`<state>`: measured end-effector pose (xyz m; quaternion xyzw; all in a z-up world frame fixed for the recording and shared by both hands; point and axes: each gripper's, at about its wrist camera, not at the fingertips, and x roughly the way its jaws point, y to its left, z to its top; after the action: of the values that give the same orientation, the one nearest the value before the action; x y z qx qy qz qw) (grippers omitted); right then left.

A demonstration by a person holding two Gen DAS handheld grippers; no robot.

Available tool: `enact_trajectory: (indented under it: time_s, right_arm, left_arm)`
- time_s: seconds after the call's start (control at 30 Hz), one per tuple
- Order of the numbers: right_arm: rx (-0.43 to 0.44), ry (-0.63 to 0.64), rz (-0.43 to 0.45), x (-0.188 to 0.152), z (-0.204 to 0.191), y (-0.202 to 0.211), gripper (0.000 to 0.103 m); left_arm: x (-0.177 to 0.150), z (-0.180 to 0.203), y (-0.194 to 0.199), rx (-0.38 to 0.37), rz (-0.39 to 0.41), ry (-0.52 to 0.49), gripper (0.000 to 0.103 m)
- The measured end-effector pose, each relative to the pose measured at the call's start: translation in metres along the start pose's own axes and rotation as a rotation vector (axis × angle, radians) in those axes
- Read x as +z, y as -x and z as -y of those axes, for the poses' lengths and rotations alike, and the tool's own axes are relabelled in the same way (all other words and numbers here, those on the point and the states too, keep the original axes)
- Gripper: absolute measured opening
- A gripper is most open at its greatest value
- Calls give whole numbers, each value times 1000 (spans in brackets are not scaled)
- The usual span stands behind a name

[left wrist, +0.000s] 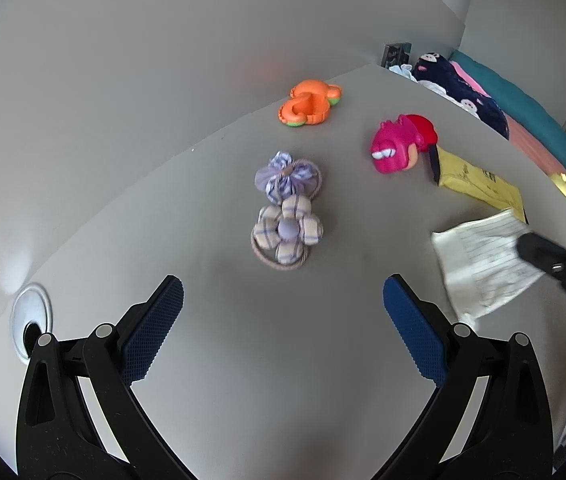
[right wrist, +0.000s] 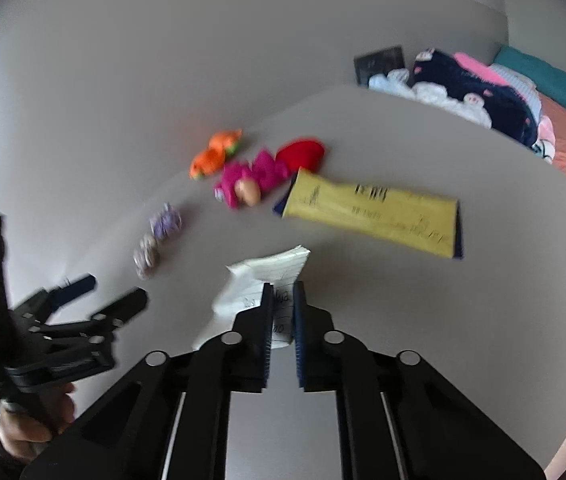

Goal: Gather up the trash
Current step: 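Grasp the white paper note with the right tool while the left tool grasps the flower rattle, then carry the paper and flower rattle over the trash bin and open both tools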

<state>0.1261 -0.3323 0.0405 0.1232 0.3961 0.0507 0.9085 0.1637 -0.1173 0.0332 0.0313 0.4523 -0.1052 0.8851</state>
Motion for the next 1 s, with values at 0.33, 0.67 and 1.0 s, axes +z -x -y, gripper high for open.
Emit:
enact_trajectory:
  time_s: [0.33,0.67,1.0]
  right_arm:
    - [1,-7,29,10,5,9,6]
    - [4,-45,65,6,13,34,5]
    - [-49,-89,144,-16,34,110,5]
  left_arm:
    - [21,-2,-26,72,-2,2,30]
    - [-1,10,23,29,65,-24,19]
    - [-29,70,80,-69,126,-104,19]
